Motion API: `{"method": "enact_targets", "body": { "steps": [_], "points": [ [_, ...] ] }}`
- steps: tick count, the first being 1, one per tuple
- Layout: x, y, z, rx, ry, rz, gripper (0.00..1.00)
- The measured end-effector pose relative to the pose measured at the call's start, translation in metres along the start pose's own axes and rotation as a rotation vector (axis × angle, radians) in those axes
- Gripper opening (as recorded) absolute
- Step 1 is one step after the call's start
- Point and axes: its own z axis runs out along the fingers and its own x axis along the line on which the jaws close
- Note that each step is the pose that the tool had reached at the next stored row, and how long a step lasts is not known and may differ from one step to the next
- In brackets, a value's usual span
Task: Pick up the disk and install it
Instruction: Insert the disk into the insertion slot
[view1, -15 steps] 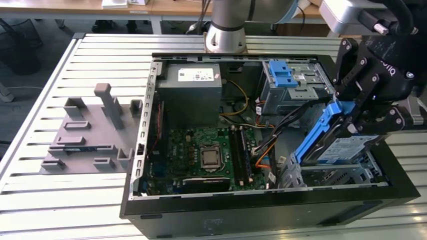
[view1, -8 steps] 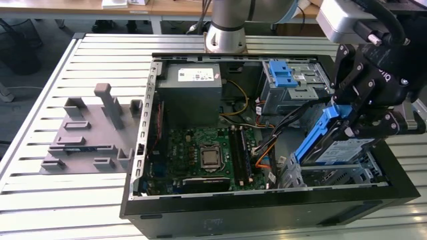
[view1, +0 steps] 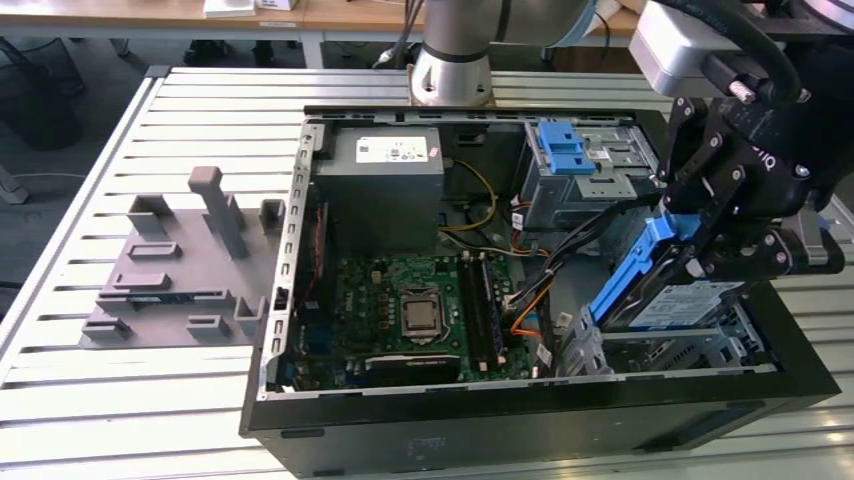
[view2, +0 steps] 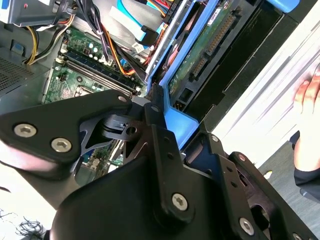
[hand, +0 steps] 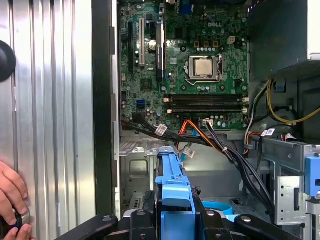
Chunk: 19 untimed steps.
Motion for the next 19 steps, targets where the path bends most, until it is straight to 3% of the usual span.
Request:
{"method": "enact_targets", "body": {
  "steps": [19],
  "points": [
    [0.0003,0.0001,0.0085,0.0,-0.0001,0.0,0.36]
  ]
}}
